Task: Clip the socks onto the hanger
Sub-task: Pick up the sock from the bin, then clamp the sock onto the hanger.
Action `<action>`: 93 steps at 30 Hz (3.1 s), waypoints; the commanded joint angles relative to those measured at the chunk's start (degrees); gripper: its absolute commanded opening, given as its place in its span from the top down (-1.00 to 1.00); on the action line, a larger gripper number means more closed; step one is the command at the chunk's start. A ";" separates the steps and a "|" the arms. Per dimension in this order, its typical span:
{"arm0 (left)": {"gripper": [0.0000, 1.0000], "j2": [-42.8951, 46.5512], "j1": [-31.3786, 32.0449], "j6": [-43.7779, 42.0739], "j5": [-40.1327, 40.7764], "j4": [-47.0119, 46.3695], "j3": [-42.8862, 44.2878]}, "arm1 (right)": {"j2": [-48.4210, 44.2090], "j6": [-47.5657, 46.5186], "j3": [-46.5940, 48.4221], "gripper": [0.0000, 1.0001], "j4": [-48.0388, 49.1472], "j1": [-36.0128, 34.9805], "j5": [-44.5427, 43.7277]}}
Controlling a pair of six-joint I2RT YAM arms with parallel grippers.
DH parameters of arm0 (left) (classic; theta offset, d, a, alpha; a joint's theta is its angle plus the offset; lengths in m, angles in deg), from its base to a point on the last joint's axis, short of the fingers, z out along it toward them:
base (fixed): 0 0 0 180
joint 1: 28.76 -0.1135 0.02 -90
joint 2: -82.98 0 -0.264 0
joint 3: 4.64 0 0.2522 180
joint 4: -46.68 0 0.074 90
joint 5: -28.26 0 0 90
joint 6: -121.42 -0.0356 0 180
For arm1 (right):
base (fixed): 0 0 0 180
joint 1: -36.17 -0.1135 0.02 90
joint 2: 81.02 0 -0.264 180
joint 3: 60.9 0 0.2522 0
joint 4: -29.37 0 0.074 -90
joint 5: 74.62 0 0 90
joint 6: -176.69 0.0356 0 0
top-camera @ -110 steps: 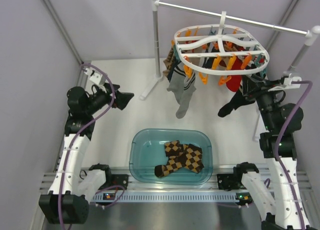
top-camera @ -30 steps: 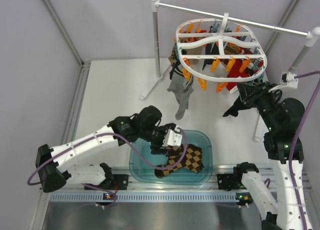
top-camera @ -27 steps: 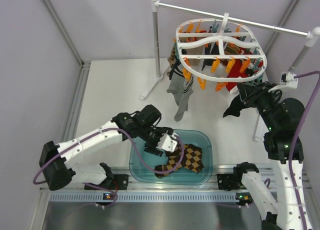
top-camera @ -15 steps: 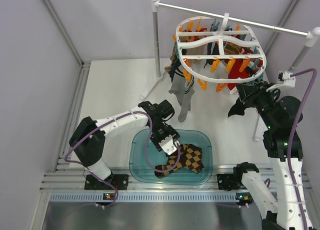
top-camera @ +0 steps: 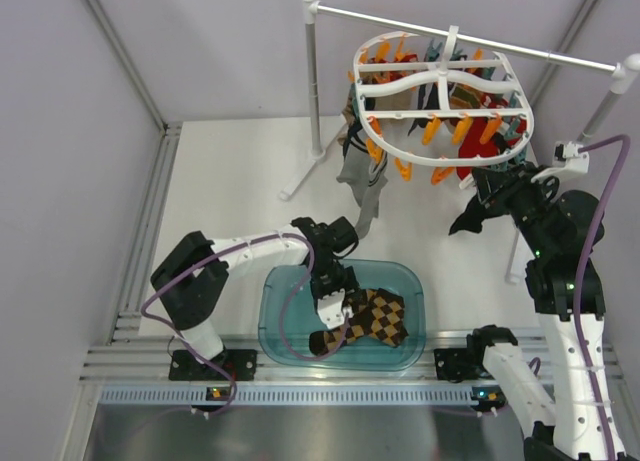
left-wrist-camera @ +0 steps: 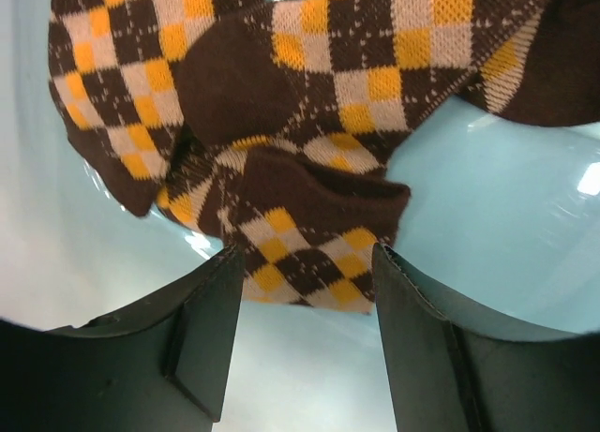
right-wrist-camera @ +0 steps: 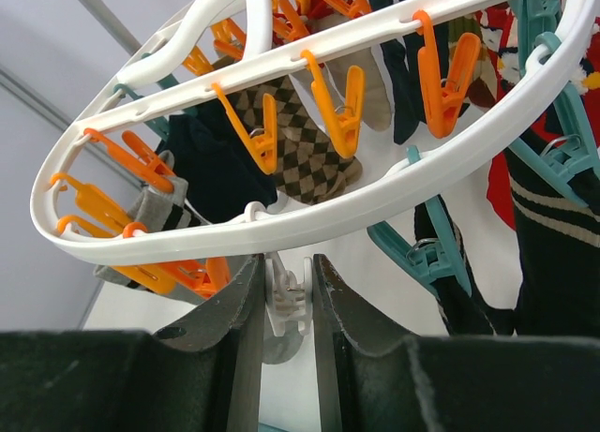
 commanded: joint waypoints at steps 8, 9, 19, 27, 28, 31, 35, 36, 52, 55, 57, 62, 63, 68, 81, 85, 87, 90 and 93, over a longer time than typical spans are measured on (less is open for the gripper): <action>-0.11 -4.48 1.79 -4.19 -1.04 -1.88 1.11 | 0.43 -1.50 1.17 1.00 -0.32 0.75 0.20; -0.07 -4.57 1.79 -4.63 -0.60 -1.61 0.85 | 0.43 -1.58 1.18 1.00 -0.32 0.75 -0.06; 0.82 -1.25 2.23 -2.53 -0.07 5.68 1.90 | 0.17 -2.20 1.35 1.00 -0.94 0.75 -0.50; 1.00 7.36 2.14 6.24 -2.35 8.50 2.07 | 0.35 -2.20 2.67 1.00 -1.20 0.75 -0.68; 1.00 8.16 2.14 7.83 -2.62 8.32 2.42 | 0.35 -2.03 3.02 1.00 -1.11 0.75 -0.68; 1.00 11.41 2.05 18.69 -4.46 6.31 4.00 | 0.61 -1.67 3.46 1.00 -1.02 0.75 -0.76; 1.00 13.79 1.53 36.77 -7.71 1.30 9.17 | 1.22 -0.44 4.16 1.00 -0.67 0.75 -0.85; 1.00 14.23 1.26 40.76 -9.63 0.51 10.15 | 1.31 -0.18 4.16 1.00 -0.41 0.75 -0.94; 1.00 19.25 1.52 109.79 2.48 -54.69 19.11 | 2.28 5.80 6.01 1.00 0.65 0.75 -0.15; 1.00 16.96 3.01 110.23 4.75 -56.89 20.09 | 2.19 5.97 5.66 1.00 0.82 0.75 -0.15; 1.00 15.47 4.24 110.24 6.79 -56.98 19.92 | 2.10 5.98 5.57 1.00 0.91 0.75 -0.24; 1.00 13.97 6.79 107.95 11.17 -63.82 13.95 | 1.84 6.24 5.39 1.00 1.26 0.75 -0.67; 1.00 13.62 7.15 108.30 12.48 -64.88 13.33 | 1.75 6.41 5.31 1.00 1.35 0.66 -0.76; 1.00 10.29 7.68 109.97 18.89 -69.89 11.22 | 1.49 6.41 5.31 1.00 1.35 0.75 -1.03; 1.00 7.20 7.76 106.02 22.17 -75.26 11.83 | 1.75 6.76 4.78 1.00 1.70 0.75 -0.32; 1.00 6.85 7.76 105.05 21.81 -75.44 12.44 | 1.67 6.68 4.34 1.00 1.53 0.75 0.11; 1.00 6.50 7.68 104.87 21.73 -75.52 12.88 | 1.66 6.85 4.25 1.00 1.53 0.66 0.46; 1.00 5.89 7.76 104.44 21.73 -75.52 13.41 | 1.75 6.77 4.34 1.00 1.61 0.75 0.64; 1.00 5.62 7.68 104.00 21.55 -75.44 13.67 | 1.75 6.77 4.51 1.00 1.70 0.75 0.64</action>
